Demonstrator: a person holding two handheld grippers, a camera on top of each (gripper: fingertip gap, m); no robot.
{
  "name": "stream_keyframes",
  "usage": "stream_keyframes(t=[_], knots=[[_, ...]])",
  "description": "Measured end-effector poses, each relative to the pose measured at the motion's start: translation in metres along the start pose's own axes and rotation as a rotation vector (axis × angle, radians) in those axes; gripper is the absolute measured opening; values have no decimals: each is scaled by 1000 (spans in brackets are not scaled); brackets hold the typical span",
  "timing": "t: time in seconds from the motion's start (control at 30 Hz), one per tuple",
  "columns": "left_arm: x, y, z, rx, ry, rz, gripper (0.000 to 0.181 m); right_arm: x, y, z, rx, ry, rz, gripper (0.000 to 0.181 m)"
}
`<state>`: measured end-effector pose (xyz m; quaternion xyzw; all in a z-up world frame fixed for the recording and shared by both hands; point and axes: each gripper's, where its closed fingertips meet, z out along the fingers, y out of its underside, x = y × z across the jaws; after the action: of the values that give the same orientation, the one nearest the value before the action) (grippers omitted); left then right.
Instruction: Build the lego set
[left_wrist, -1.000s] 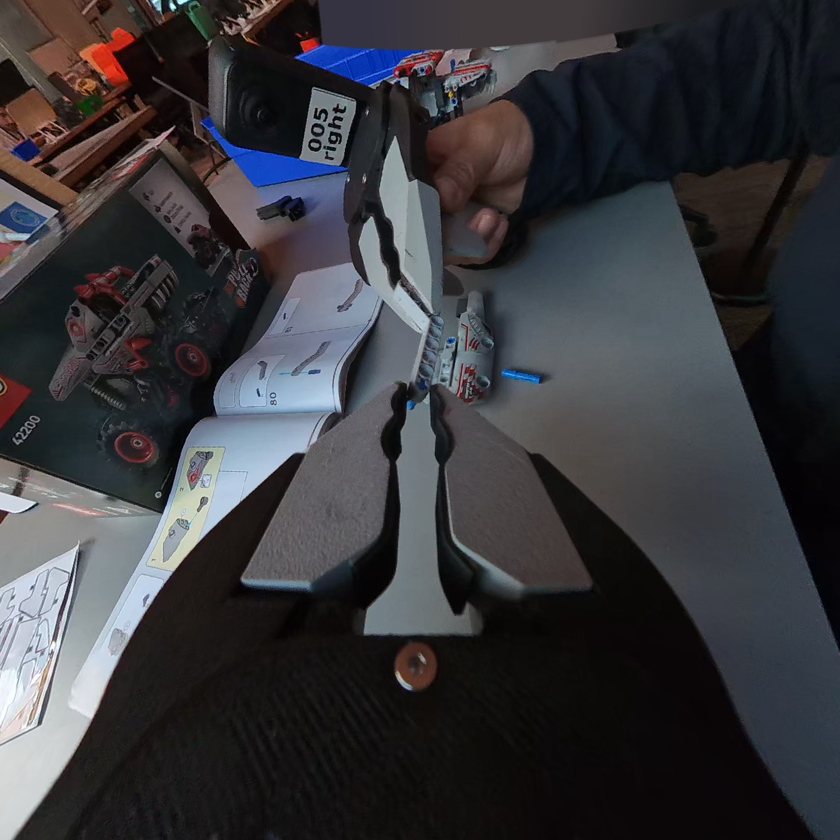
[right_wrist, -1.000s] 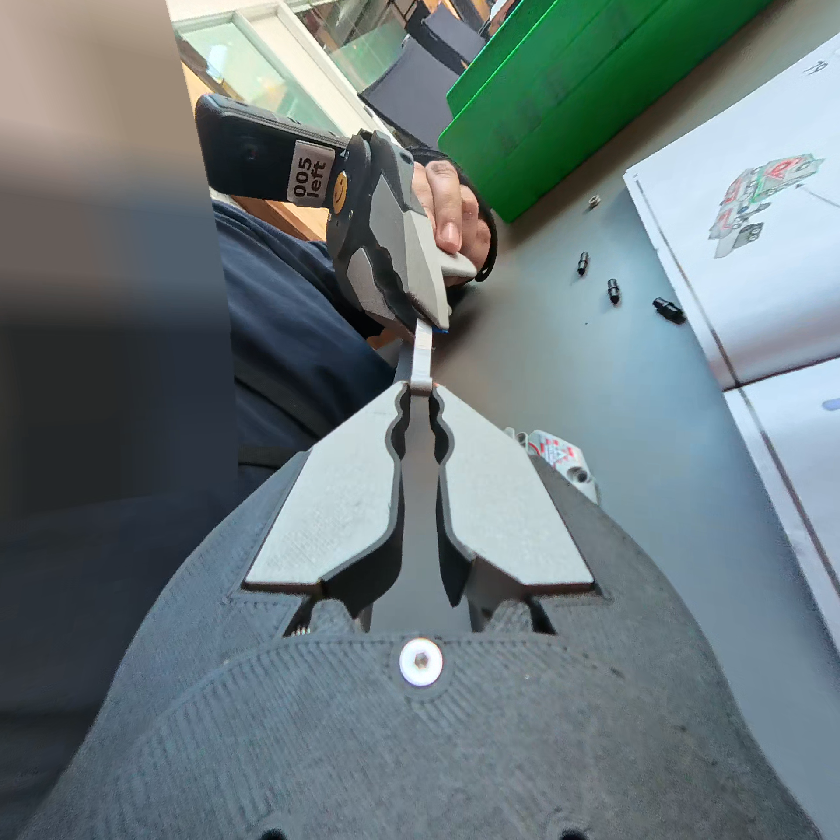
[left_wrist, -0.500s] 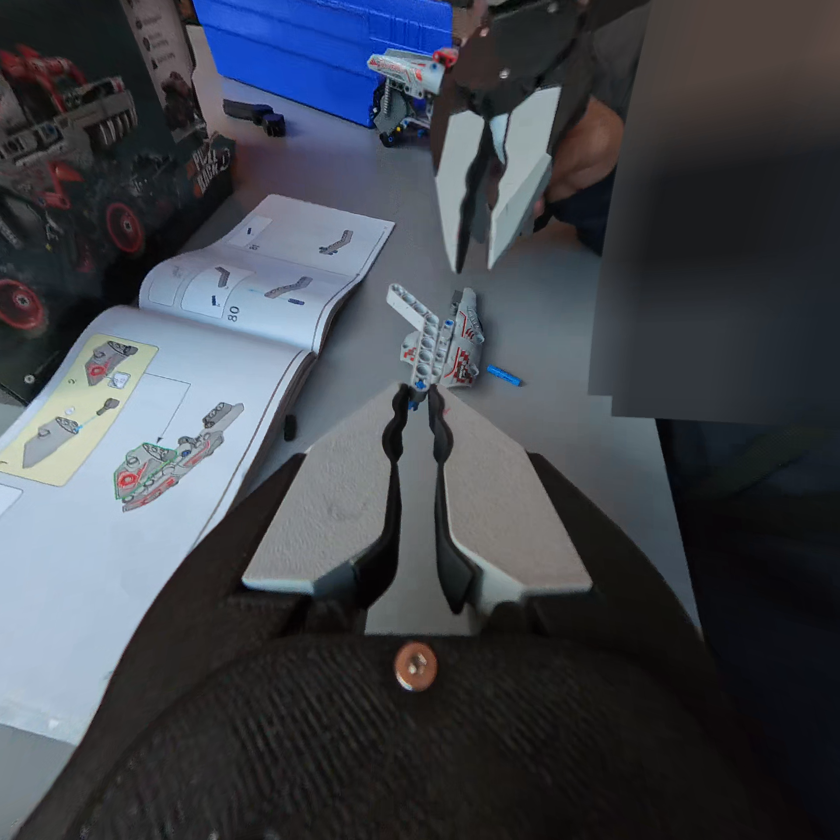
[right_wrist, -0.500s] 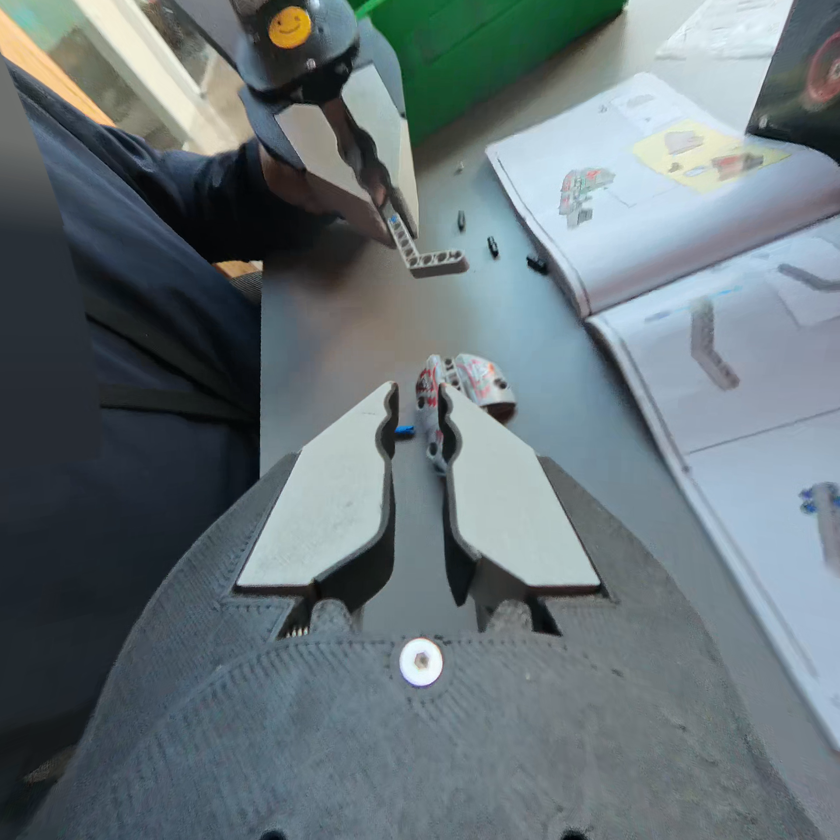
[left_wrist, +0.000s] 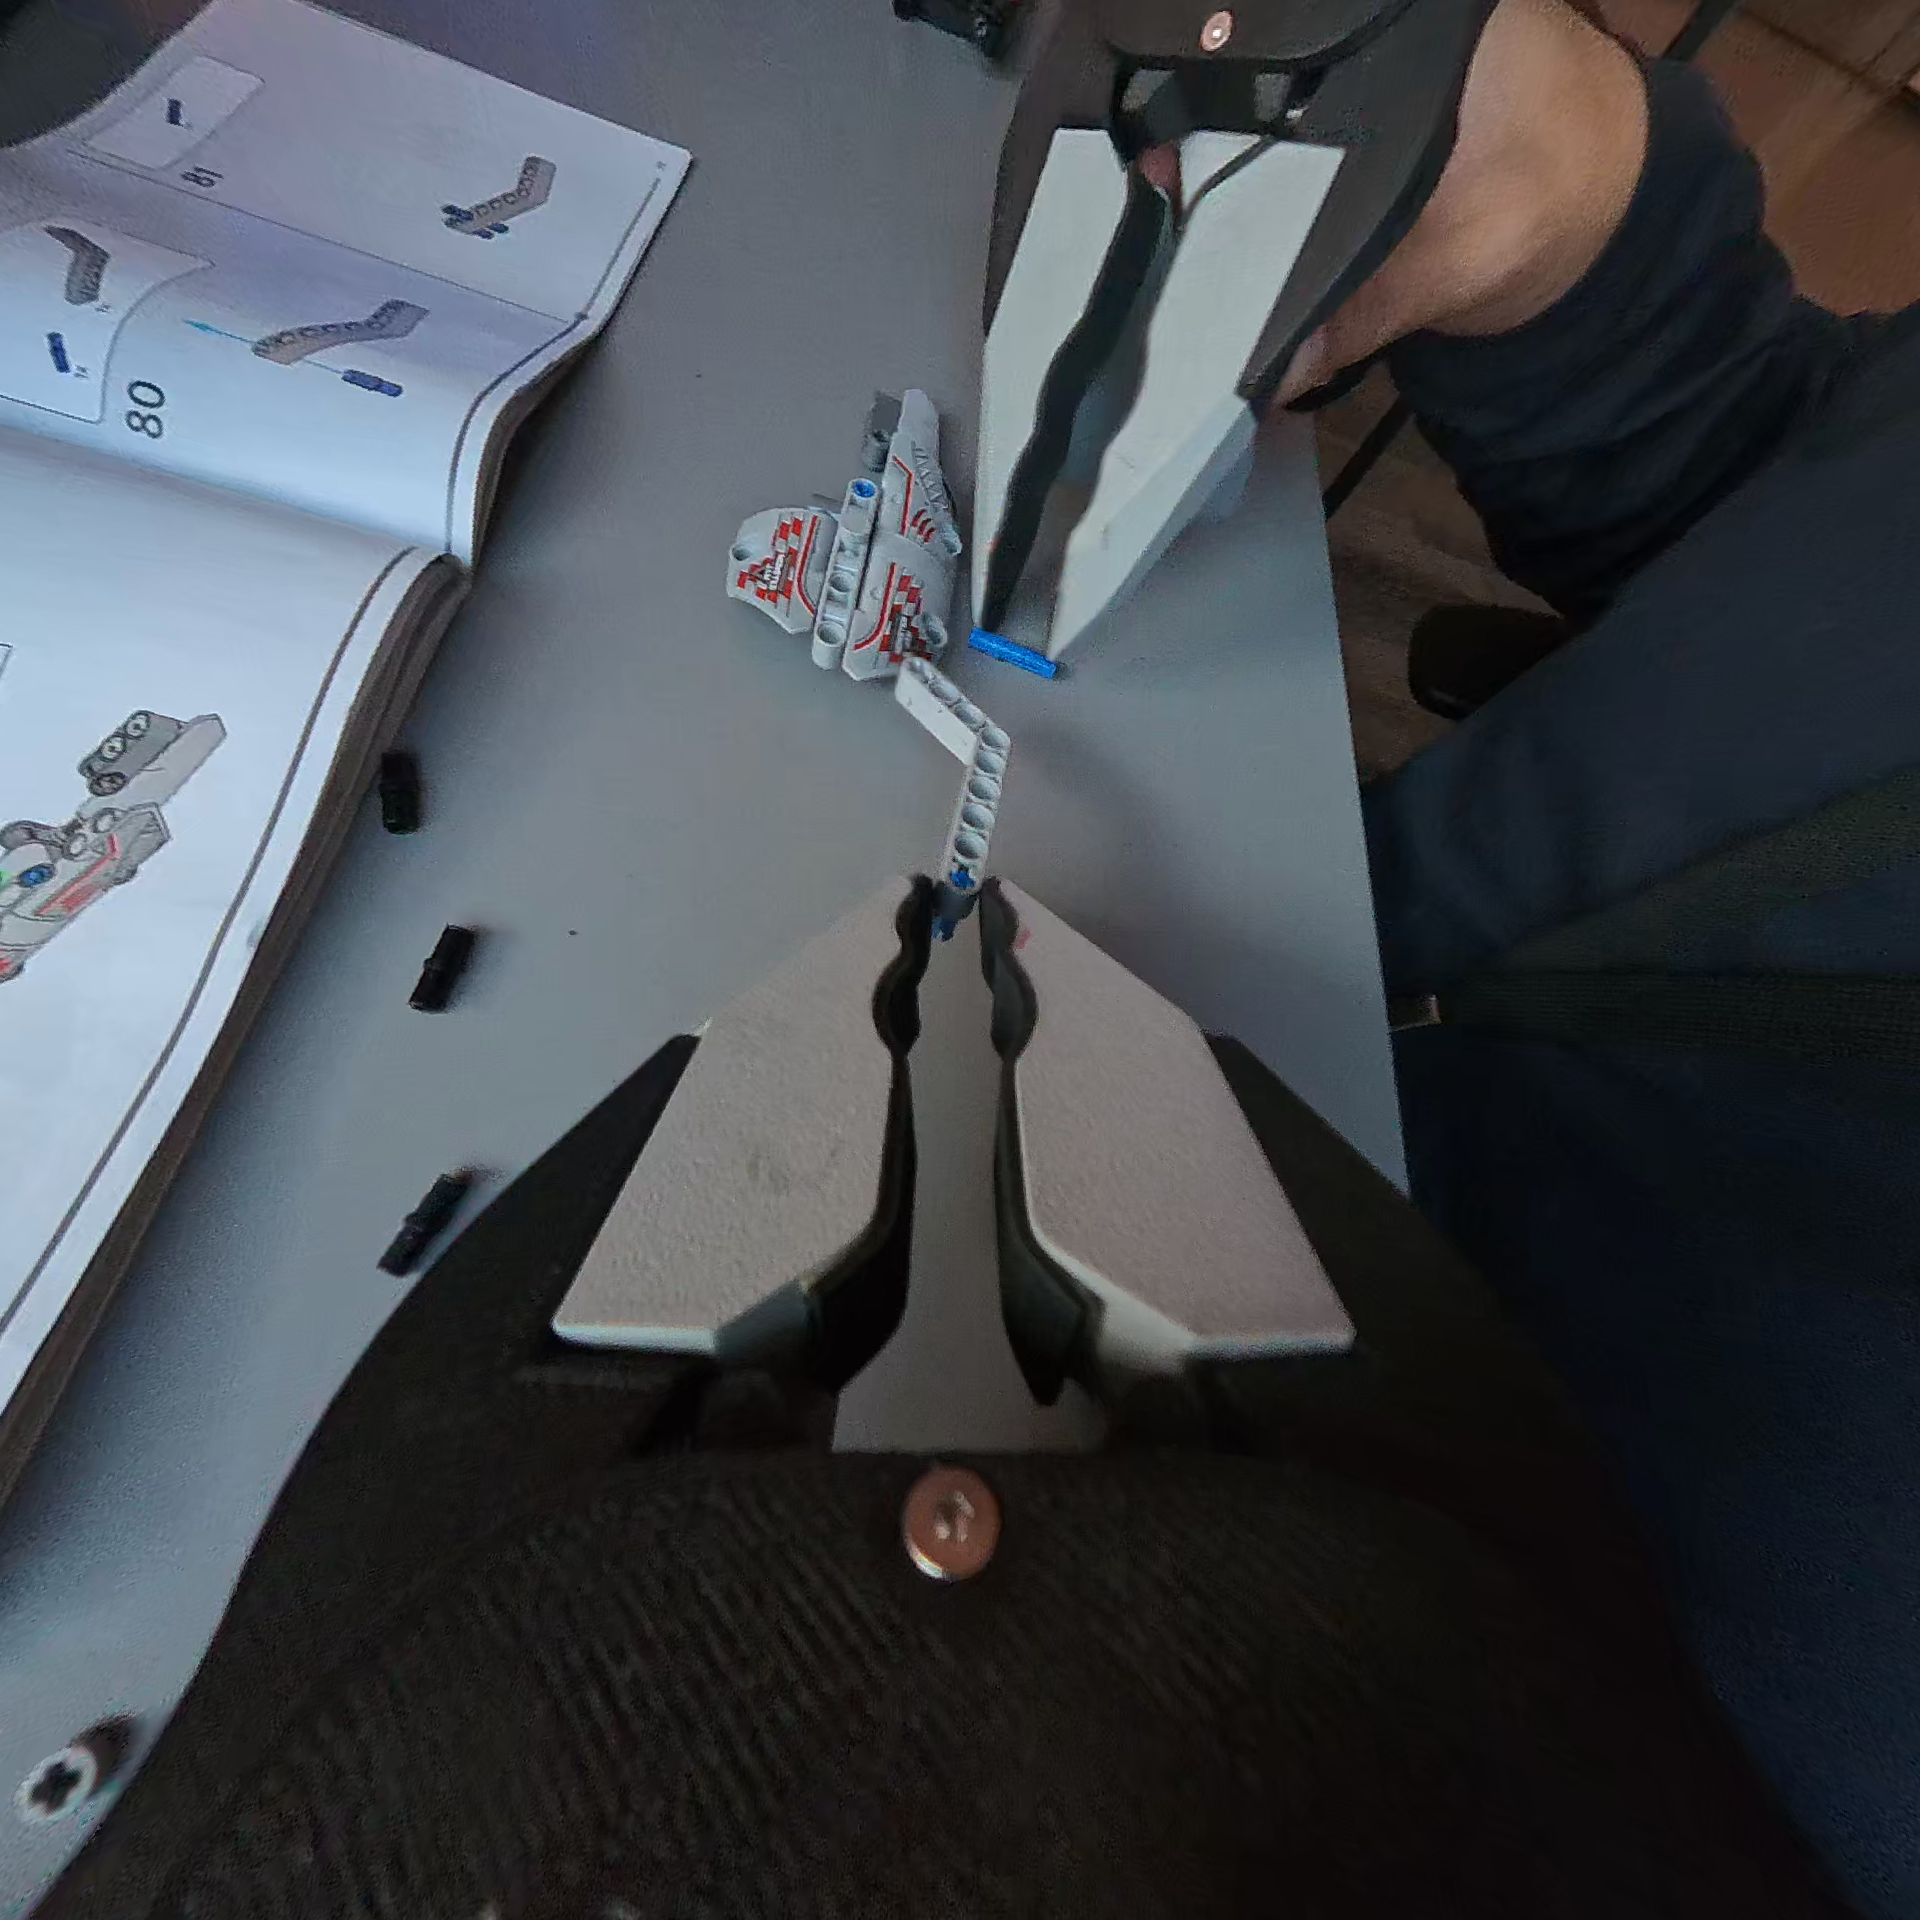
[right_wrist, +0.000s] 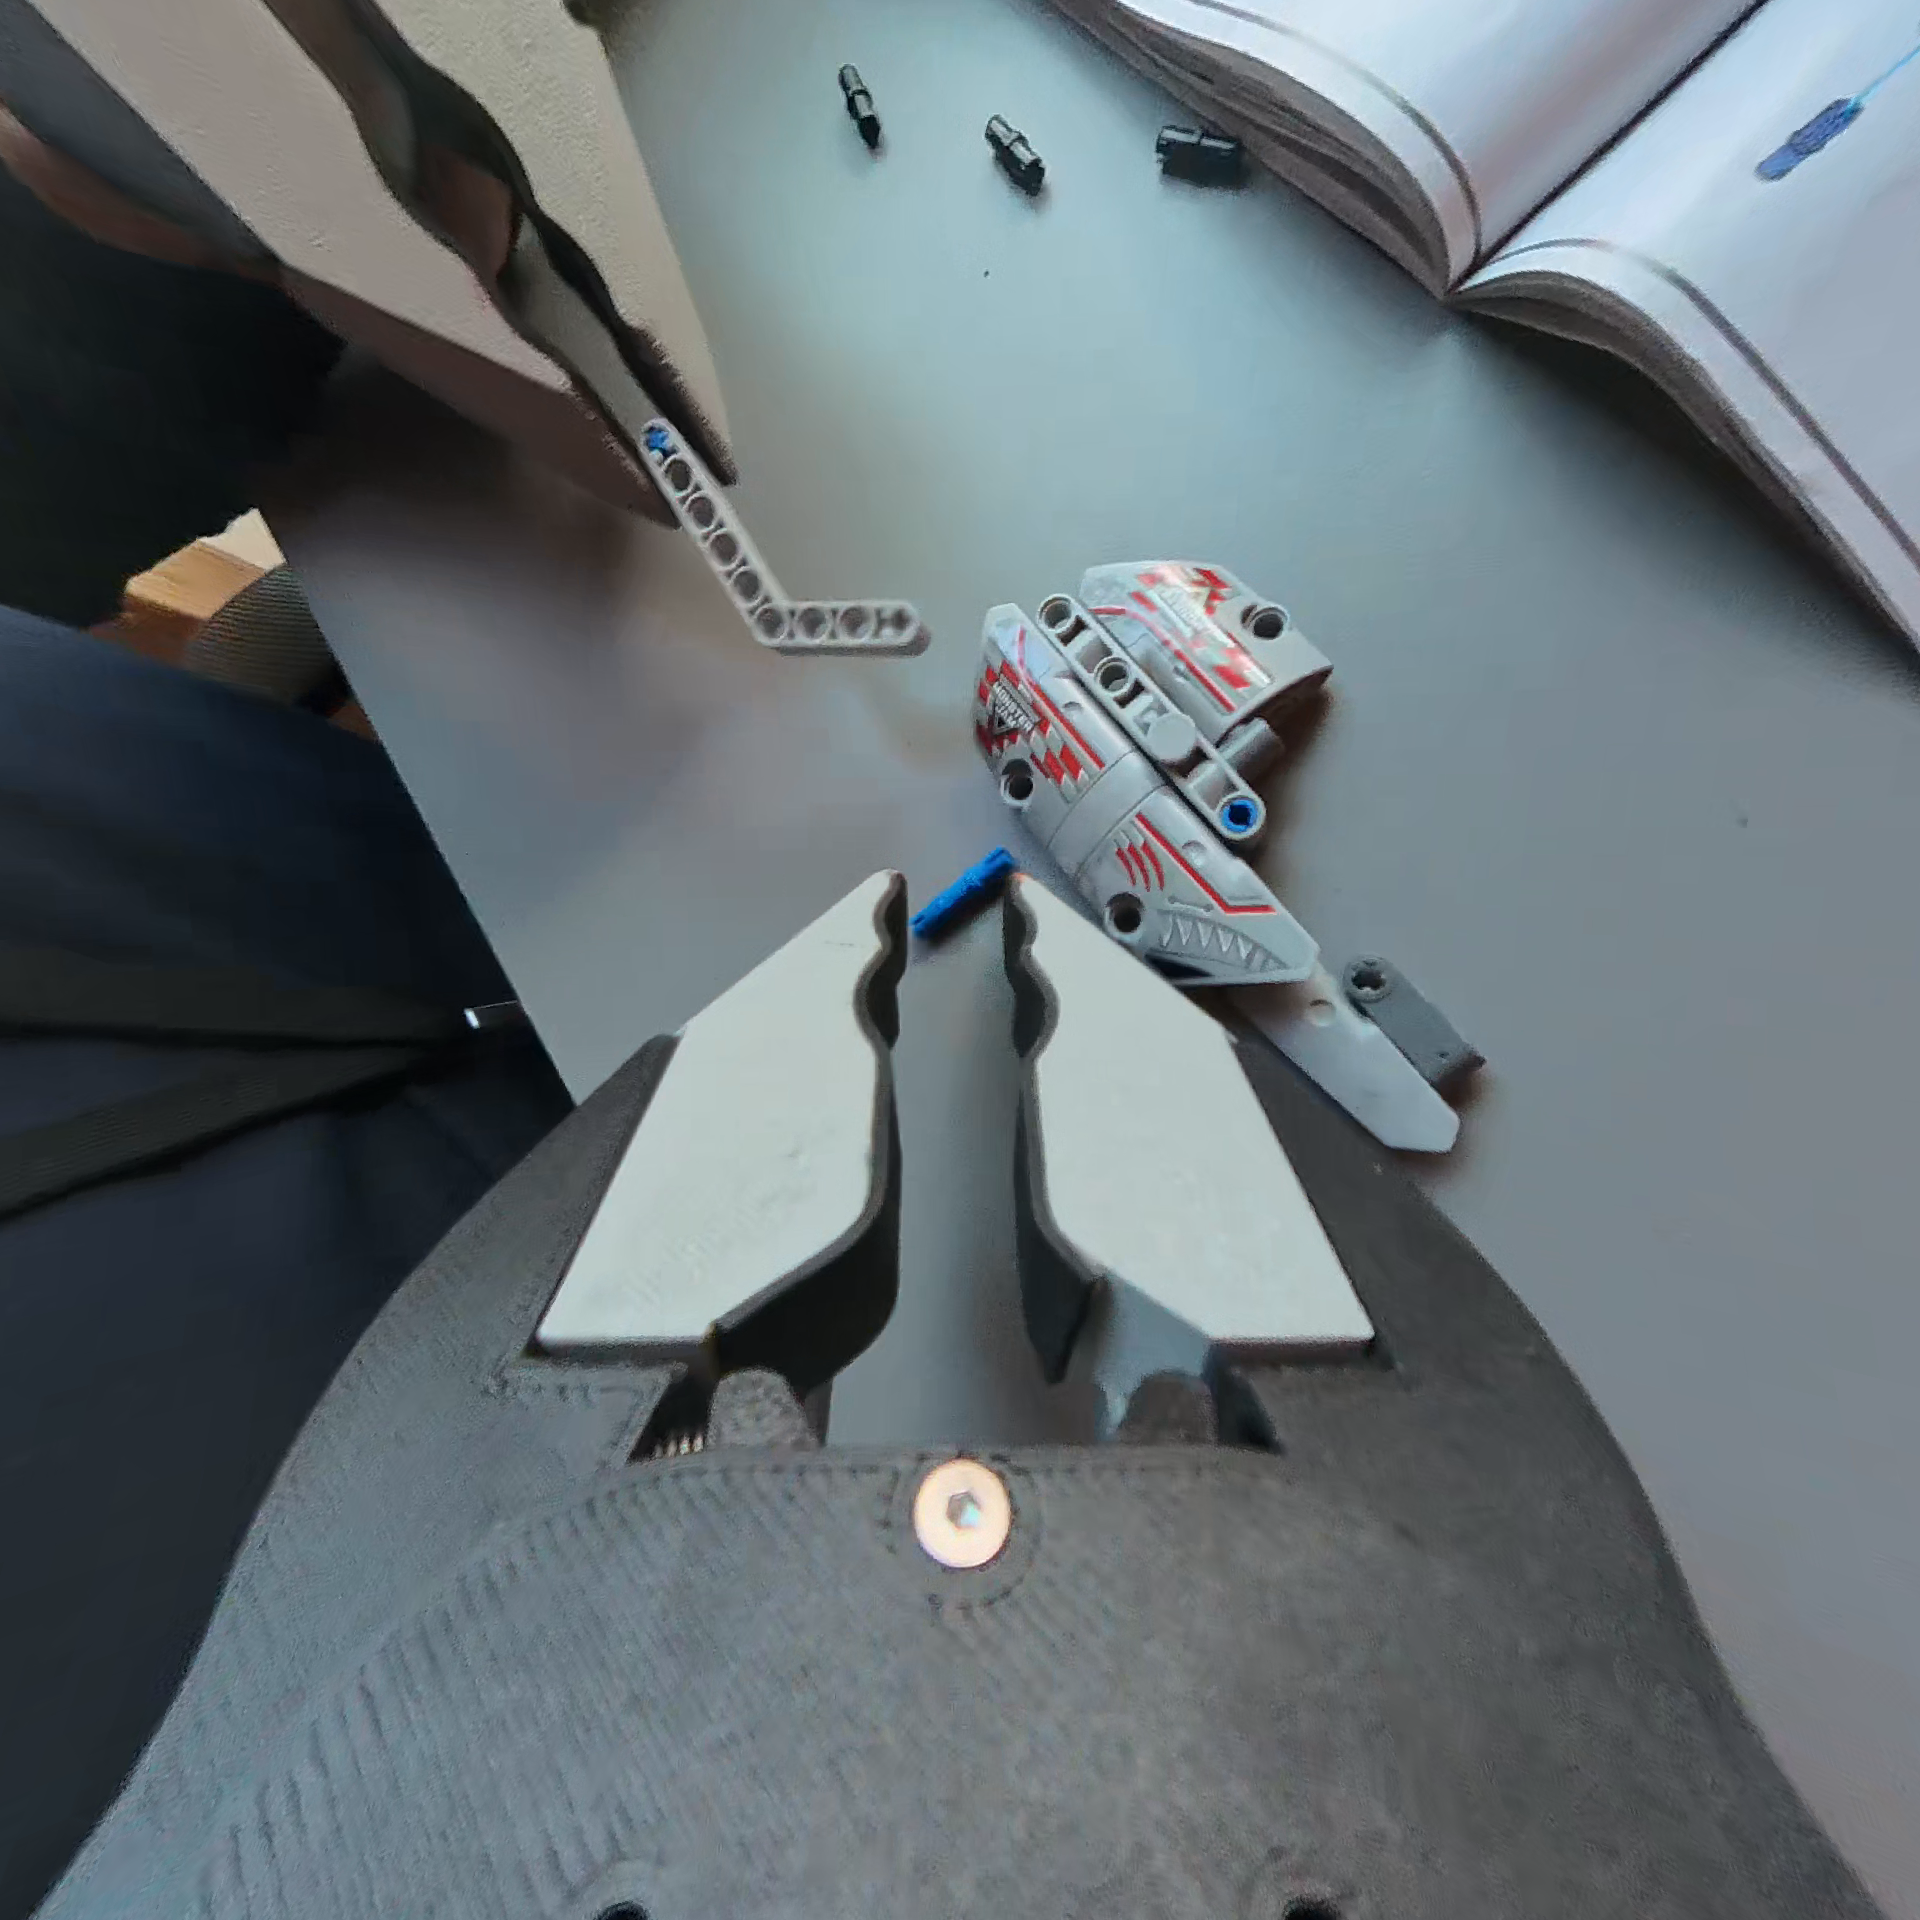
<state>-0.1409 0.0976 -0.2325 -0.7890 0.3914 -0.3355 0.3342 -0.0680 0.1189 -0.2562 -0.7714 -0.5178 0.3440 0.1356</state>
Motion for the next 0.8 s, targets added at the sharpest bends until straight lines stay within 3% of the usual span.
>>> stream_keyframes(t=[0.13,0.4,0.57,0.8], knots=[[9,6,1,-8,61,-52,6,1,1,3,-35,35,-25,4],[10,11,2,-32,59,-92,6,0,2,-1,-48,99,-49,24],[10,11,3,-29,59,-100,6,1,-1,3,-30,124,-67,13],[8,14,4,-40,132,-242,5,1,1,3,-58,154,-151,15]])
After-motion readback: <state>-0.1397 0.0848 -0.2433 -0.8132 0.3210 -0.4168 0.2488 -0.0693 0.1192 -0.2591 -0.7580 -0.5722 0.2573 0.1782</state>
